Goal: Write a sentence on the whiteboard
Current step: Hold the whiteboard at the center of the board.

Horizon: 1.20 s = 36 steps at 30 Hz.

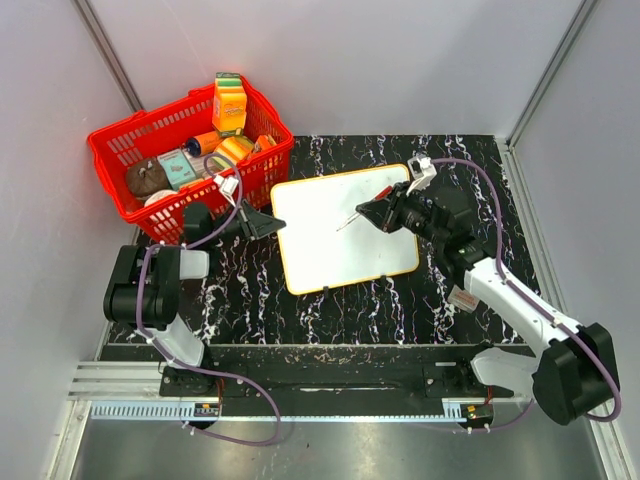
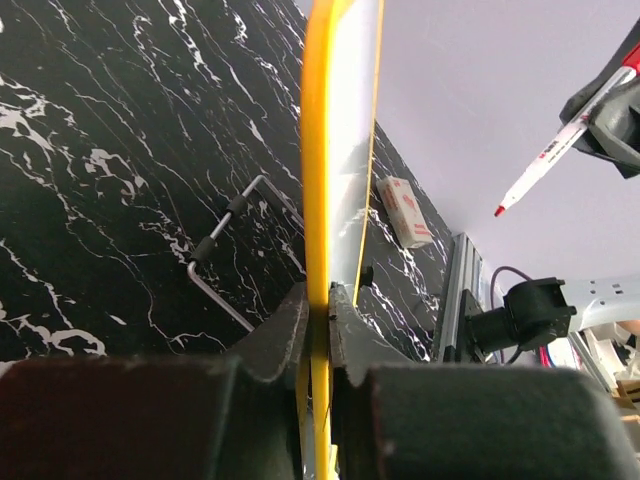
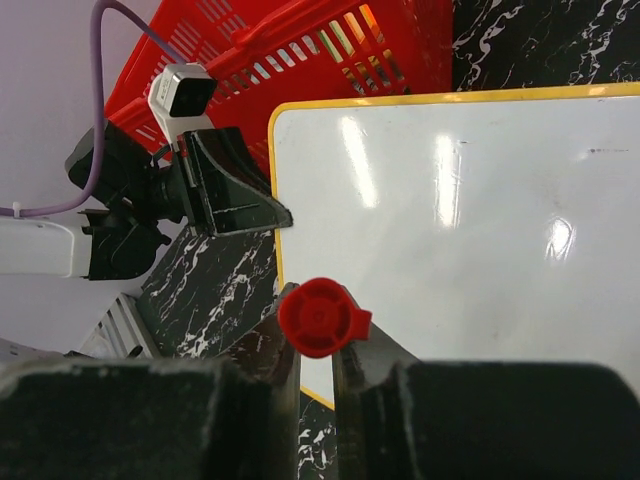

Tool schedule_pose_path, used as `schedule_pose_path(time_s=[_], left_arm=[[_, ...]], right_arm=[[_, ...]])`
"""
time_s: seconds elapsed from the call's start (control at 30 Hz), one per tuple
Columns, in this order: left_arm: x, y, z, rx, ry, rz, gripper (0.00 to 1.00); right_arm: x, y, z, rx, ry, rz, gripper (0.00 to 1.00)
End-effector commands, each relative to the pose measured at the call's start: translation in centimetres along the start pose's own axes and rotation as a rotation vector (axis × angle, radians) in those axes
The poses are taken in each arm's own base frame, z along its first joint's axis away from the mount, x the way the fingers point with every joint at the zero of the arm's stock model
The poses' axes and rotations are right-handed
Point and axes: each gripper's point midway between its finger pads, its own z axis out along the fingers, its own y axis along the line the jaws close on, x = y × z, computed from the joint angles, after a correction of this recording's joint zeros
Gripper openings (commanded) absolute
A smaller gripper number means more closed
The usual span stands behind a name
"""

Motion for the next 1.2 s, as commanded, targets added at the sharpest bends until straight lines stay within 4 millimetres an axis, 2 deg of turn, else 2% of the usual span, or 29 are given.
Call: schedule_pose_path(time_s=[0.0, 0.17, 0.33, 0.47, 0.6, 0.67, 0.77, 0.8, 0.93, 1.17], left_arm=[[0.1, -1.2, 0.2, 0.055, 0.022, 0.116, 0.01], [1.4, -1.0, 0.9, 0.035, 0.066, 0.135, 0.00], [3.1, -1.2, 1.4, 0.022, 0.110, 0.120, 0.00], [3.3, -1.1, 1.2, -0.007, 0.095, 0.132, 0.00], [3.3, -0.9, 1.1, -0.026, 0.098, 0.140, 0.00], [3.3, -0.9, 1.2, -0.021, 0.101, 0.140, 0.10], [2.7, -1.6, 1.5, 0.021, 0.084, 0.155, 0.30], [2.6, -1.7, 1.5, 0.024, 0.081, 0.160, 0.40], [1.7, -1.7, 1.8, 0.017, 0.070, 0.193, 0.59], [-0.2, -1.9, 2.9, 0.051, 0.059, 0.208, 0.63]], right_arm=[[-3.7, 1.8, 0.8, -0.062, -0.098, -0.088, 0.00], [-4.2, 2.4, 1.5, -0.040, -0.135, -0.157, 0.00], [-3.6, 4.0, 3.0, 0.020, -0.168, -0.272, 0.00], [-4.5, 4.5, 3.6, 0.060, -0.242, -0.295, 0.00], [-4.6, 4.0, 4.3, 0.089, -0.273, -0.312, 0.00], [-4.9, 4.1, 4.5, 0.092, -0.273, -0.312, 0.00], [-4.6, 4.1, 4.6, 0.086, -0.270, -0.311, 0.00], [-4.8, 4.3, 4.4, 0.082, -0.277, -0.311, 0.00], [-4.9, 4.4, 4.0, 0.080, -0.277, -0.313, 0.00], [-5.0, 4.4, 3.4, 0.087, -0.281, -0.315, 0.00]])
